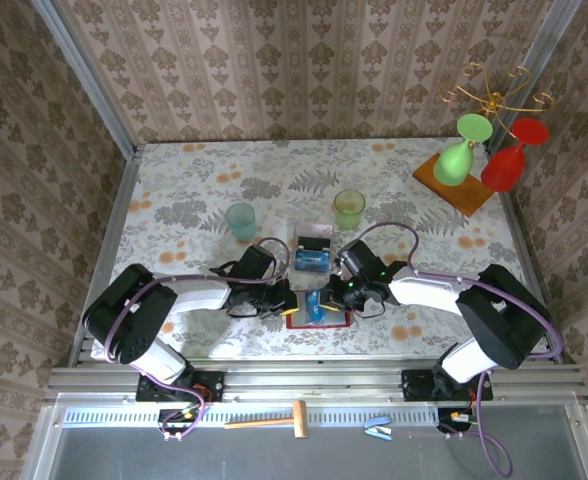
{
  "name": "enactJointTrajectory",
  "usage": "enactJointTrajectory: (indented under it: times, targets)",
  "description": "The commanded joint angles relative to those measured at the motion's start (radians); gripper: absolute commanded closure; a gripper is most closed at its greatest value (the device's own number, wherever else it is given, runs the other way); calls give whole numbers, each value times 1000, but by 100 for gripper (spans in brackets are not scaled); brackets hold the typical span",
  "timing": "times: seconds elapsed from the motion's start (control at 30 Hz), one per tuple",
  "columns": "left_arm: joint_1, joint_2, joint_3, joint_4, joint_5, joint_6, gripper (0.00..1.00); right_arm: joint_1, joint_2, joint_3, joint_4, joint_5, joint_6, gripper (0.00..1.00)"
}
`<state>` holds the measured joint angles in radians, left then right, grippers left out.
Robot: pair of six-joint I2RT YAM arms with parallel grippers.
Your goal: Take the credit cards out of the card holder
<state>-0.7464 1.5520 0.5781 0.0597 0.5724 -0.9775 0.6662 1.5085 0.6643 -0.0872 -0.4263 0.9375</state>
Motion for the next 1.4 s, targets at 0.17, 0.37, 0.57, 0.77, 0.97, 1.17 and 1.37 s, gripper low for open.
enactJointTrajectory:
  times: [0.17,0.37,0.57,0.77,0.97,1.17,1.37]
  targets:
    - [-3,33,21,-78,-31,31,100,-28,-67,-38,-89,42,-44,87]
    - [-13,57,52,-68,-16,29,100,-29,-57,-39,-82,35,-45,87]
    - [-32,92,68,-39,-5,16,100,-28,-58,-44,-75,34,-41,88]
    - [-46,122,86,-25,2,13,100,-28,-57,-48,-74,32,-39,88]
    - [-46,130,82,-34,1,20,100,-30,-76,-37,-101,44,-48,88]
    - [-27,116,61,-53,-6,33,100,-39,-109,-4,-226,103,-108,91]
    - [-3,94,42,-67,-9,46,100,-64,-195,12,-293,119,-144,95]
